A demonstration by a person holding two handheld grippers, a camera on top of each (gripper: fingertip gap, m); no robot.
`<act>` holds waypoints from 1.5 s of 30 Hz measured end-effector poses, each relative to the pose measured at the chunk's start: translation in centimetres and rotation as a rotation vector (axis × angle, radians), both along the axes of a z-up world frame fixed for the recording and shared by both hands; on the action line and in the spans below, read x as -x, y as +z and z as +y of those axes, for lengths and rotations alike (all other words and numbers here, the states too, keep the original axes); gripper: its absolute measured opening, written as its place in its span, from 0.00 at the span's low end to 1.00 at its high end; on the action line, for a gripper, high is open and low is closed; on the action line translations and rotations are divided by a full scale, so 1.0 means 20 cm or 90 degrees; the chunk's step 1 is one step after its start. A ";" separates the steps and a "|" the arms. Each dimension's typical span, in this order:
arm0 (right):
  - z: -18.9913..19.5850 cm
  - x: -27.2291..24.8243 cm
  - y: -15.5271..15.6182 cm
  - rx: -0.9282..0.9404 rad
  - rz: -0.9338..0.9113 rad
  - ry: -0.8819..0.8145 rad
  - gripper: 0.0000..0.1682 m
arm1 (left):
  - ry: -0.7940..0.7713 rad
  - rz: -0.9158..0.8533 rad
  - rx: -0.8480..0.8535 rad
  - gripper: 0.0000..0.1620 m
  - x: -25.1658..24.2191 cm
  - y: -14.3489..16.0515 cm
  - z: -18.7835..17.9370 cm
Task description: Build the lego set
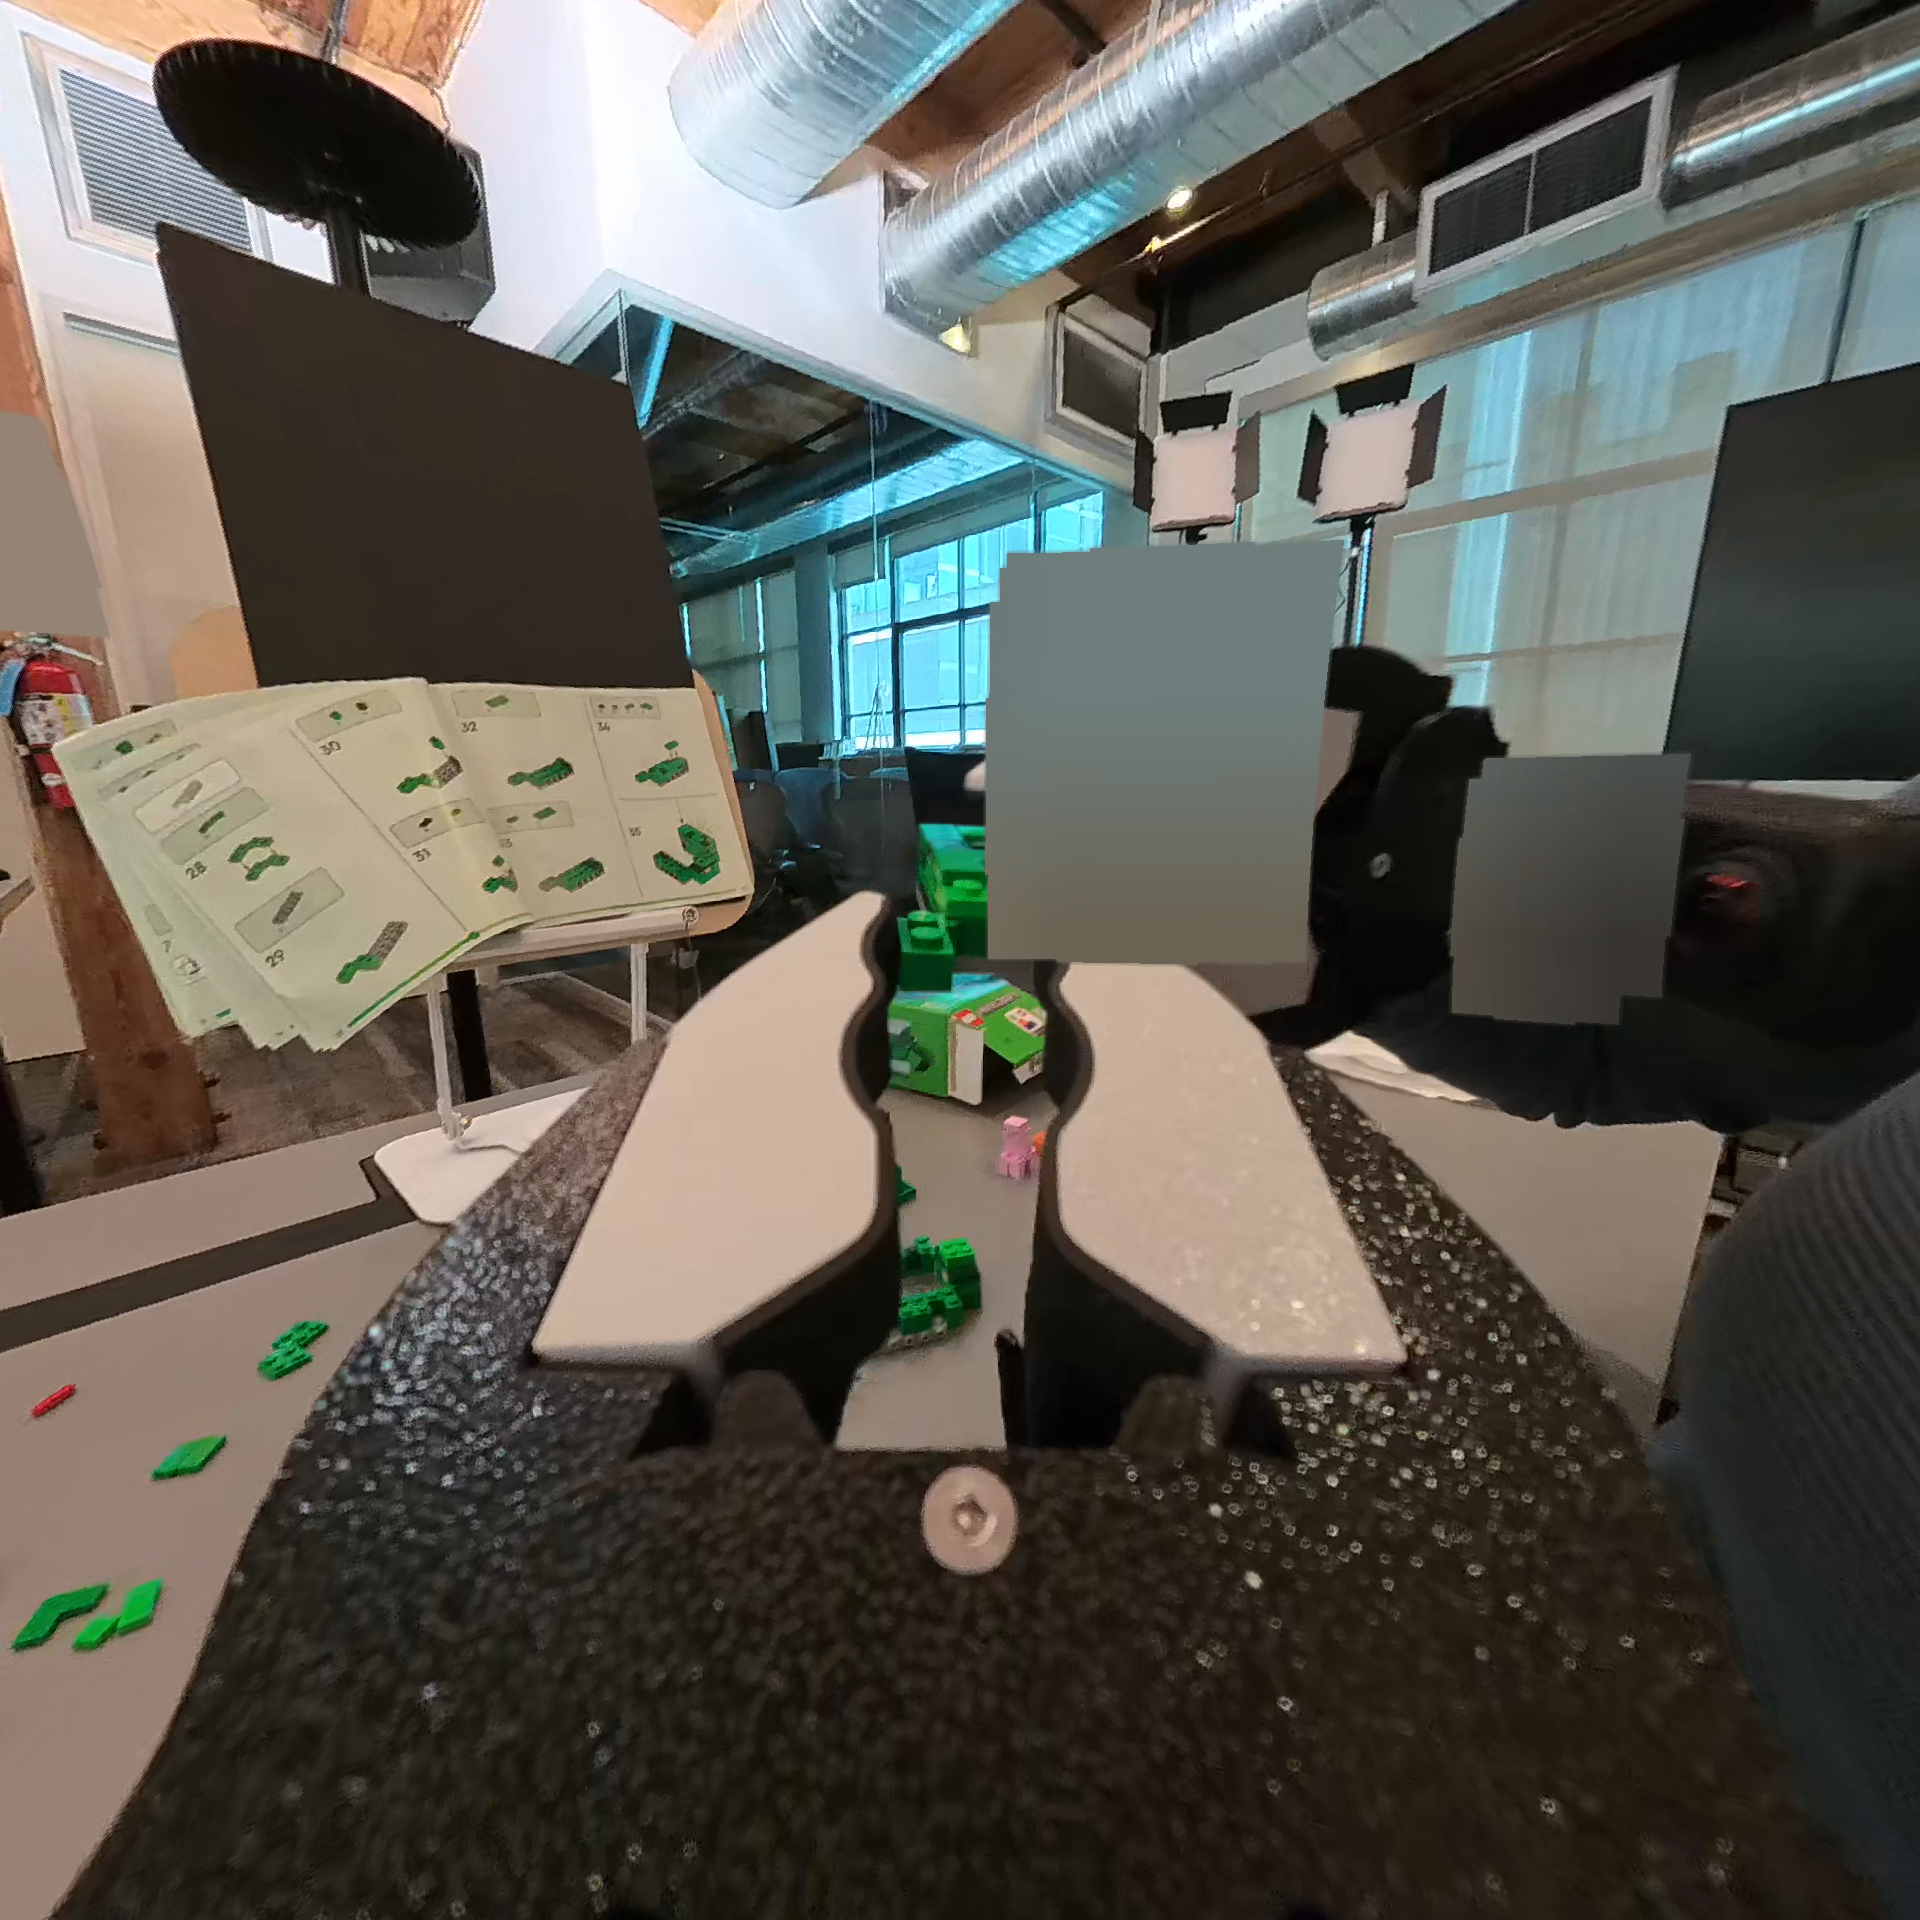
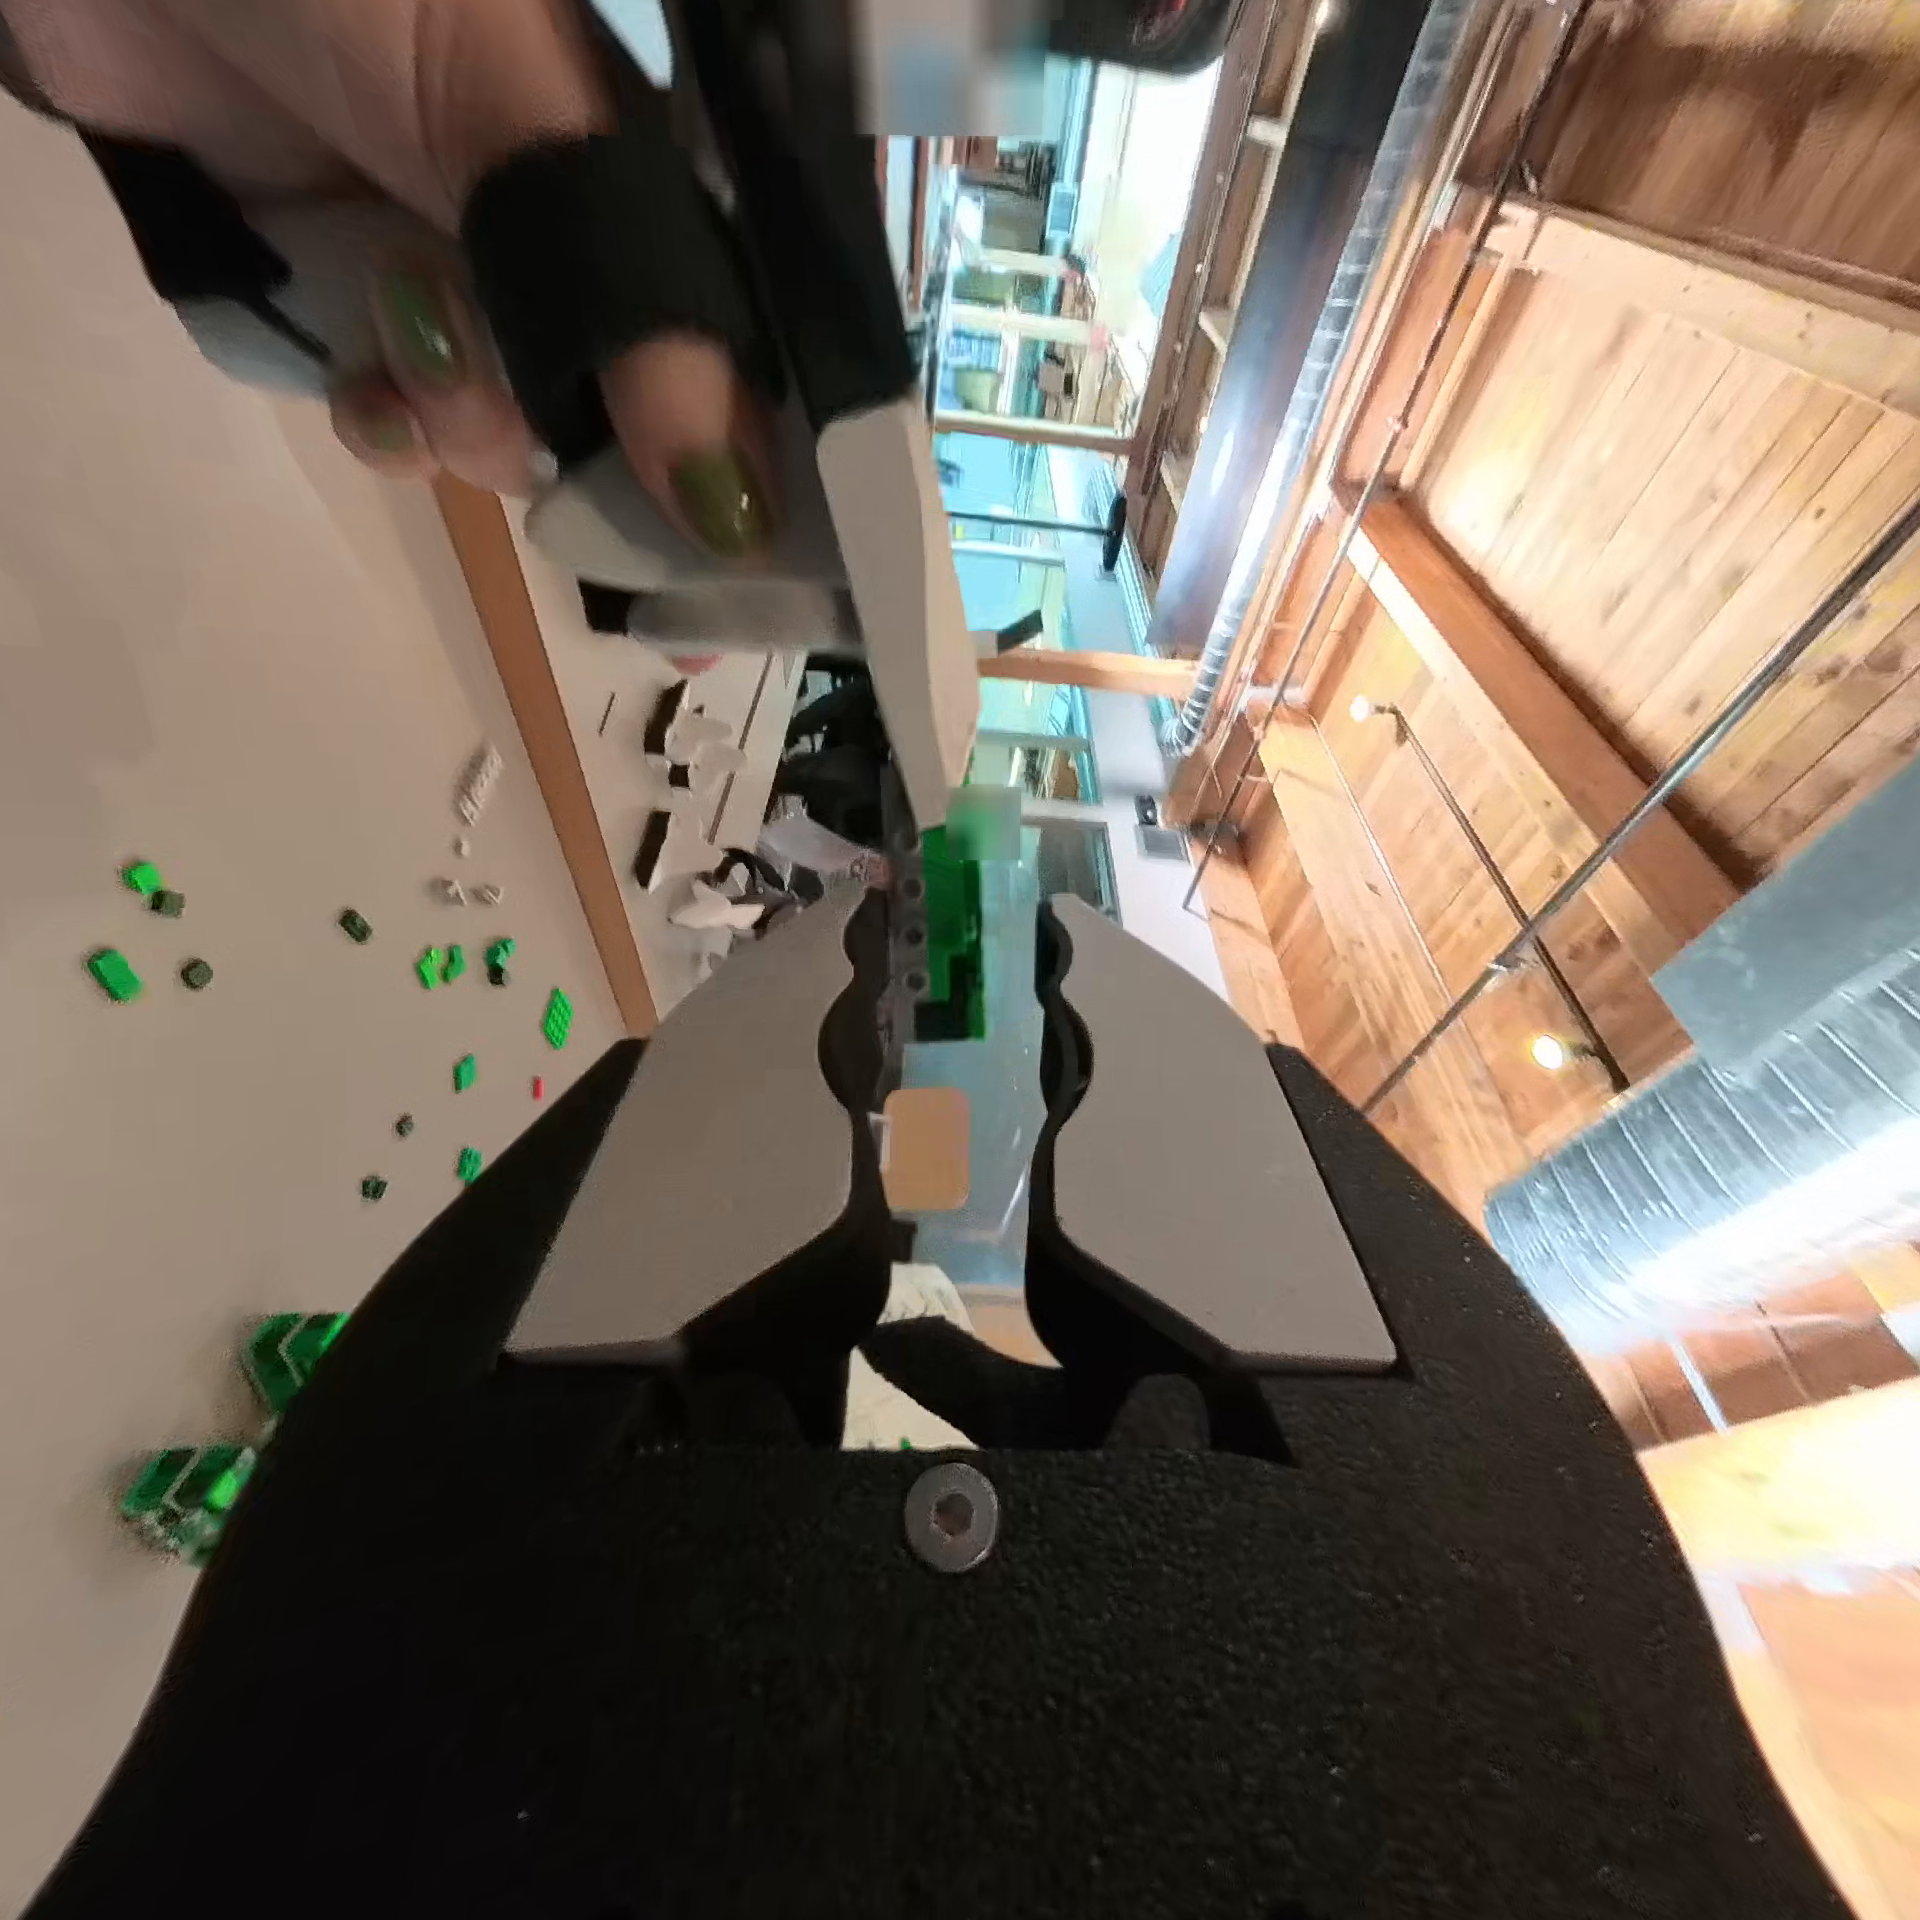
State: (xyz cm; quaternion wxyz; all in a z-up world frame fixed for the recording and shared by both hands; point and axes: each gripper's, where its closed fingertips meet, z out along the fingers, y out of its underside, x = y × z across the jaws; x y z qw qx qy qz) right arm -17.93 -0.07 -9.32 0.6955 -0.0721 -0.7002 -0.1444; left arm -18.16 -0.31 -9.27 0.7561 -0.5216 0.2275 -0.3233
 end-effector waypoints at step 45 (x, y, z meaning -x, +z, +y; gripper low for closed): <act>0.26 -0.15 -0.29 0.333 0.235 -0.047 0.25 | 0.066 0.006 -0.082 0.15 0.20 -0.19 0.17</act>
